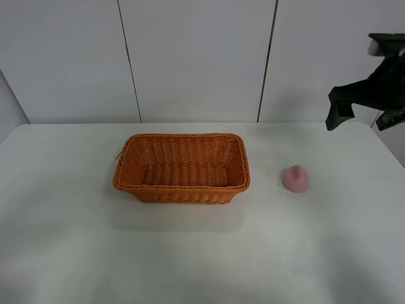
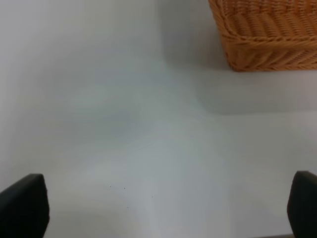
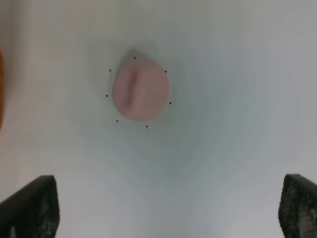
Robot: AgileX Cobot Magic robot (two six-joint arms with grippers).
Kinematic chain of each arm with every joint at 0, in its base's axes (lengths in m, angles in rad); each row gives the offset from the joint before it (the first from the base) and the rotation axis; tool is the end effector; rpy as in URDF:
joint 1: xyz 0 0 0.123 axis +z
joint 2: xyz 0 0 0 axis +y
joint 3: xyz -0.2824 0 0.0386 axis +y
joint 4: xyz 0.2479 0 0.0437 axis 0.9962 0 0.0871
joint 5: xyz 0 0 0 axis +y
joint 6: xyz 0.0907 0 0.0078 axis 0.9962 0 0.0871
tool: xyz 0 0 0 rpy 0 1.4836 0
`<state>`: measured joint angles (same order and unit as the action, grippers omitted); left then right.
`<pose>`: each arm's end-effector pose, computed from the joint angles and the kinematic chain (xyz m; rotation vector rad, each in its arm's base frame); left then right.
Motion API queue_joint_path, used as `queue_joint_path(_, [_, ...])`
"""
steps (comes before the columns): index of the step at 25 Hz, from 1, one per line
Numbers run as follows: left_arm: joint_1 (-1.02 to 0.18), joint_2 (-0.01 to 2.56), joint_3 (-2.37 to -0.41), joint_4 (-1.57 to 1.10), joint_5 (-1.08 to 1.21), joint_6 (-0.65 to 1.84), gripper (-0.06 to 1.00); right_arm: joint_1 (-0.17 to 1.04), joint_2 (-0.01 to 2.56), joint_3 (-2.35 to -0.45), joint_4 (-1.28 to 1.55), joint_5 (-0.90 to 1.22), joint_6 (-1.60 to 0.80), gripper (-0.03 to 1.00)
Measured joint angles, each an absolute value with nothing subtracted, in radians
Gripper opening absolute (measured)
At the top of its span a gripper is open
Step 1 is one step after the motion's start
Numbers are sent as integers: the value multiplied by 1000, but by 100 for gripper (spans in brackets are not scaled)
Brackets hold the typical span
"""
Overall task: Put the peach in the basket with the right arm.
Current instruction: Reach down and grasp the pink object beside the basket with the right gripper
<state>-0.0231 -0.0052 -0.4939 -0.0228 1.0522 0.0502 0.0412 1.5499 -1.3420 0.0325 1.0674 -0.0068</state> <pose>-0.0046 -0.0017 0.2762 0.0755 2.0351 -0.0102 0.3178 0.0157 0.3133 -0.0522 2.7586 0.0527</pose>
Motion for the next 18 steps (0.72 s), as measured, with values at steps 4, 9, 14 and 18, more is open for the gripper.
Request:
queue_joint_path(4, [-23,-5,-494,-23,1052,50,99,41,1749,-1509,32,1140,-17,68])
queue_joint_path(9, [-23,-5,-494,-23,1052,50,99,44,1937,-1662,63,1188,-36,68])
queue_joint_path(14, [-23,-5,-494,-23,1052,50,99,75,1998,-1669,73,1186,-47,68])
queue_joint_path(18, [-23,-5,-494,-23,1052,50,99,90,2020,-1669,73,1185,-49,68])
